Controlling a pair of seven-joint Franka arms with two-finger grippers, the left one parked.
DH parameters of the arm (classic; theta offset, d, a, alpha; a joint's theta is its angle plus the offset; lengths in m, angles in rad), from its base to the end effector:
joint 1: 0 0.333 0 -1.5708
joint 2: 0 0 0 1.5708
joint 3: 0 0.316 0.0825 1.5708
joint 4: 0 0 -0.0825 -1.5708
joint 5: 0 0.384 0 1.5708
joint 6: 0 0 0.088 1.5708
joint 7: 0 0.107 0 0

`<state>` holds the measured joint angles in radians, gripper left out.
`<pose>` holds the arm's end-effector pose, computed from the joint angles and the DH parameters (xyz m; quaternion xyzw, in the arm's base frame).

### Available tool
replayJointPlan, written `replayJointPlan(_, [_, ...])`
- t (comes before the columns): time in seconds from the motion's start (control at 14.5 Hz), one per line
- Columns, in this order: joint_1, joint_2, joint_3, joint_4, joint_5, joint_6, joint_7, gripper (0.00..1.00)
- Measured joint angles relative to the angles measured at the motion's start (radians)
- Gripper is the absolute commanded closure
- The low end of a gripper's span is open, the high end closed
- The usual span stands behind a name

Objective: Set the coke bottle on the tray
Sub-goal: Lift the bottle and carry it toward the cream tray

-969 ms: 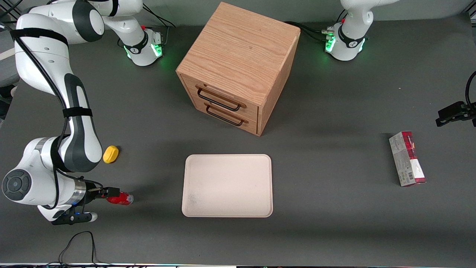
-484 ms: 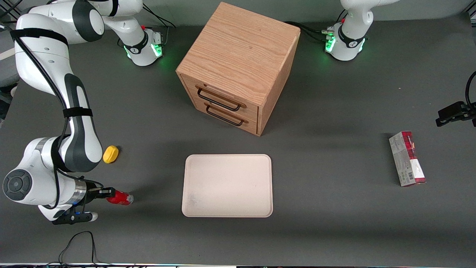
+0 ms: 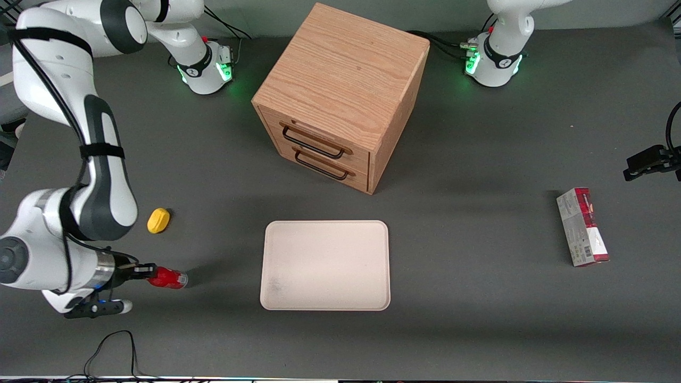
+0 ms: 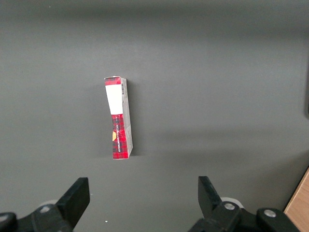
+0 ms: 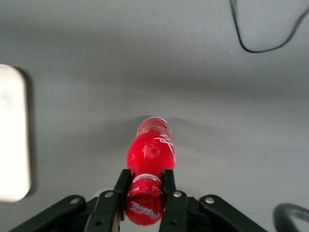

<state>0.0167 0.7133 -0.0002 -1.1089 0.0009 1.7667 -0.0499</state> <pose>0.7434 0.0124 0.3906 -0.9991 -0.0331 0.0277 0.0008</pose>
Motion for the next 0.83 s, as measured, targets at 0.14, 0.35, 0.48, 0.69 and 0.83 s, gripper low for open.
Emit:
replayJointPlan(0.14, [0.0,-0.051,0.0,0.063,0.0,-0.127,0.0,1.0])
replayJointPlan(0.35, [0.0,-0.136,0.002,0.118,0.0,-0.29,0.0,1.0])
replayJointPlan(0.48, [0.0,-0.201,0.009,0.131,0.0,-0.38,0.0,1.0])
replayJointPlan(0.69, [0.0,-0.301,0.025,0.133,0.0,-0.463,0.0,1.0])
replayJointPlan(0.83, [-0.001,-0.337,0.058,0.136,0.0,-0.472,-0.001,1.0])
